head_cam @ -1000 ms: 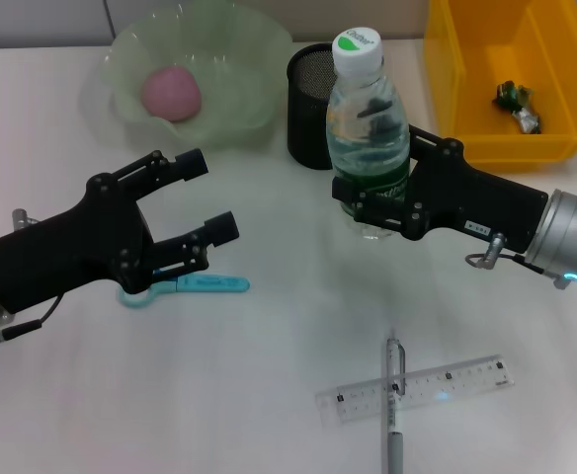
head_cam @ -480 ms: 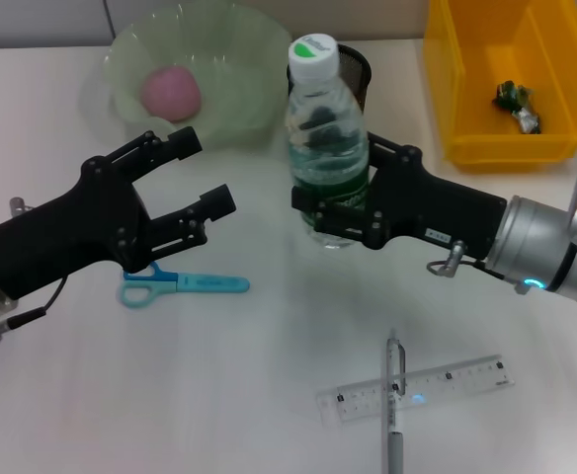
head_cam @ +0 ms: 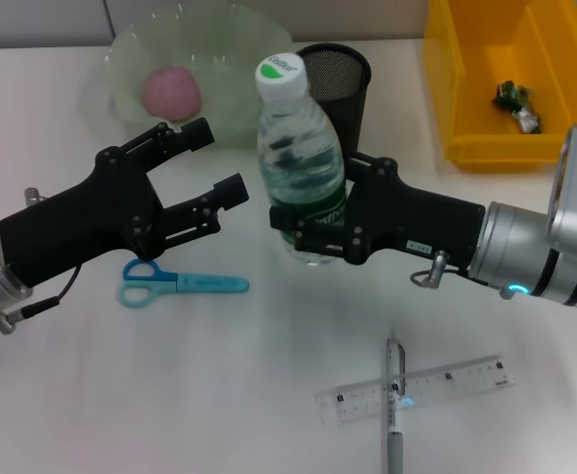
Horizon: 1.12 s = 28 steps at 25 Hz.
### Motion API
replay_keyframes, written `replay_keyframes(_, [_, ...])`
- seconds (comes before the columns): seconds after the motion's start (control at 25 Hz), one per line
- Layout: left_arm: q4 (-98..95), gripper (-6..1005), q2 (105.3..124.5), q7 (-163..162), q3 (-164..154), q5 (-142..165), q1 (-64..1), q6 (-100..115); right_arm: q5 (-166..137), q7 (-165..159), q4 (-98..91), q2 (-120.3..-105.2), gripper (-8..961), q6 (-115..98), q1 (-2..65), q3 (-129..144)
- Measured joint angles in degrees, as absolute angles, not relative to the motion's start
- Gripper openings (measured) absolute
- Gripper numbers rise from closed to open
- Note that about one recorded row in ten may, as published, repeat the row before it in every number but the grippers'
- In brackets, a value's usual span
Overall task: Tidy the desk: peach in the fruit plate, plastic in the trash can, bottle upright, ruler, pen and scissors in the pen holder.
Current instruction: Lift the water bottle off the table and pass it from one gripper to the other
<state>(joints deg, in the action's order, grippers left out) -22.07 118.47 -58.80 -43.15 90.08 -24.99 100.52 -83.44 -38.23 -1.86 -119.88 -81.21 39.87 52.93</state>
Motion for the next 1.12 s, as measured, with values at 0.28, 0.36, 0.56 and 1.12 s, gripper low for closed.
replay_keyframes(0.28, [-21.8,813,118.44,-58.8,-43.2,90.1,-25.4,100.1,-83.5,-36.9,0.4,-119.88,762,-81.5,41.5,54.4])
replay_keyframes(0.36, [-21.7,813,118.43,-58.8,-43.2,90.1,-25.6,99.8,-83.6,-36.3,1.1,-119.88,762,-81.5,42.2,54.5])
replay_keyframes(0.56, [-21.6,812,118.49,-58.7,-43.2,90.1,-26.2,99.7,-85.0,-36.0,1.8,-119.88,762,-81.3,43.1,54.6])
replay_keyframes(1.12, [-21.6,812,118.47,-58.7,-43.5,90.1,-27.2,99.2,-86.9,-35.8,3.1,-119.88,762,-79.6,45.1,54.5])
